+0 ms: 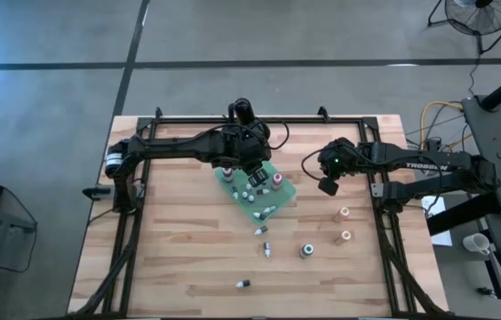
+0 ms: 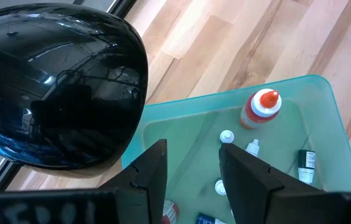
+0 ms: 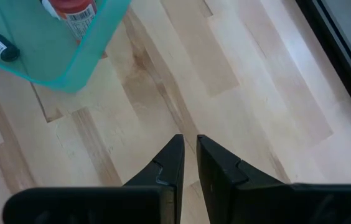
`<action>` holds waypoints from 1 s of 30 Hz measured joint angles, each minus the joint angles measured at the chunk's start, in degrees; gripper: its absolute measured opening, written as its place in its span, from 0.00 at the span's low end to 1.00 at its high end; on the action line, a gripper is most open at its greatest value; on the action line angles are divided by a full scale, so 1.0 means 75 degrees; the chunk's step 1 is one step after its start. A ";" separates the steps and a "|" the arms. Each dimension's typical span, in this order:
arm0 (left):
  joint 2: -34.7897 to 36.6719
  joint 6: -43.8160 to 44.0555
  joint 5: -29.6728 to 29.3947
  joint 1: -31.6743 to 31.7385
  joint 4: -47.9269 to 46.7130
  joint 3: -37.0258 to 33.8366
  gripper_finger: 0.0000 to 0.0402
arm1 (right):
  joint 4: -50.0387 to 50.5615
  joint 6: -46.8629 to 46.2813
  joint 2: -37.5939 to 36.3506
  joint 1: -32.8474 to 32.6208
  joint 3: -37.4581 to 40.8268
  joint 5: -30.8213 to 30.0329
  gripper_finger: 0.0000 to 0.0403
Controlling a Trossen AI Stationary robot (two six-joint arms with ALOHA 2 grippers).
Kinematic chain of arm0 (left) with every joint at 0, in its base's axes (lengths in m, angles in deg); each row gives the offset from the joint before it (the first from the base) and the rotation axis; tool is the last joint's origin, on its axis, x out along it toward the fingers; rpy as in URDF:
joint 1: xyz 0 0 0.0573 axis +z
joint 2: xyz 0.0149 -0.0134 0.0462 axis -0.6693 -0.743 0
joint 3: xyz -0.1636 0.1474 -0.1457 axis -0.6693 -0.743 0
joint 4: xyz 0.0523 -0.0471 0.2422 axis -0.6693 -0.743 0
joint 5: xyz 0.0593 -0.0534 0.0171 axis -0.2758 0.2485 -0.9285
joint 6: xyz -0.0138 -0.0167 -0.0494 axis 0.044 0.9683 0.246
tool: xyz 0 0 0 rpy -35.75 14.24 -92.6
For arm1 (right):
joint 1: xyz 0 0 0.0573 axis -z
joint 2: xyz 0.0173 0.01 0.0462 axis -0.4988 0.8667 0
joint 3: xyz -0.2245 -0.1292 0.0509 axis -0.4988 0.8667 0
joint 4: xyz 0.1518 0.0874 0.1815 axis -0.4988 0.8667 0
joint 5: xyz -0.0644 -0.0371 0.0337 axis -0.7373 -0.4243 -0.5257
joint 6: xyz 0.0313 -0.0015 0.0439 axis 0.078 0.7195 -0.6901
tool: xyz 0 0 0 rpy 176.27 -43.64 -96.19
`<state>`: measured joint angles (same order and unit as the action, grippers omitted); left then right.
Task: Pick & Place food coloring
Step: Put the small black food coloring bottle into the green bin
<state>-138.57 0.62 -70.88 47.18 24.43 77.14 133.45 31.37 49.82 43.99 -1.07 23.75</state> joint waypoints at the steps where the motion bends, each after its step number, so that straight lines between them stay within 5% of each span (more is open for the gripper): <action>1: 0.0000 0.0000 0.0000 0.0000 0.0000 0.0000 0.30 | 0.0000 -0.0001 0.0000 0.0000 0.0000 0.0000 0.09; 30: 0.0000 0.0000 0.0000 0.0000 0.0002 0.0000 0.30 | -0.0005 -0.0170 -0.0002 -0.0001 0.0000 -0.0006 0.09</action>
<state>-138.57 0.62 -70.88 47.18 24.44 77.14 133.42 30.09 49.80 43.98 -1.07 23.70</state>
